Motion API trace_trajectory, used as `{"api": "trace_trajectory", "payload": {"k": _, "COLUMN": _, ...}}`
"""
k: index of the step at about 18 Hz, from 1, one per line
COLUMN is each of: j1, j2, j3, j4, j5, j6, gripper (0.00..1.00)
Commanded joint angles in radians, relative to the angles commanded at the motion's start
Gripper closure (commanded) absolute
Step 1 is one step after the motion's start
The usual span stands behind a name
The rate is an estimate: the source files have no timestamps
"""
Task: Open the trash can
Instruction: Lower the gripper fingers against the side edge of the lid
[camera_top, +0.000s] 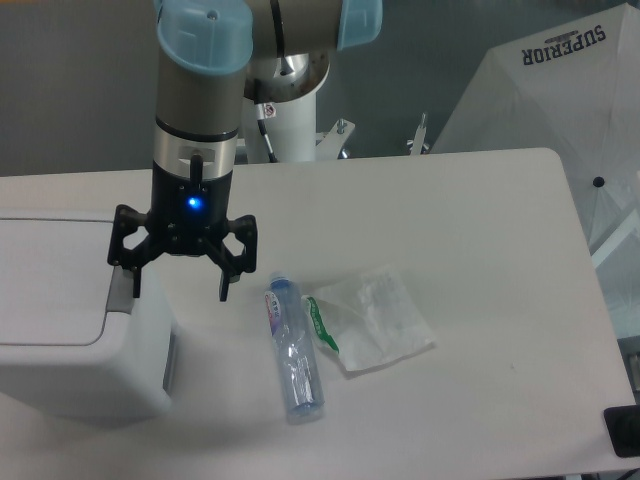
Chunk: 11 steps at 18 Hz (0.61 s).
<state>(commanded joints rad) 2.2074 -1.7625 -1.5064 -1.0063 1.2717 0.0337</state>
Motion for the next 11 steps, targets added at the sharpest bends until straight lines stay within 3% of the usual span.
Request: {"api": "trace_trajectory", "payload": {"k": 11, "j1": 0.000, "j2": 0.002, "j3": -0.015, "j4": 0.000, "j5": 0.002, "j6": 0.000, "gripper": 0.00}}
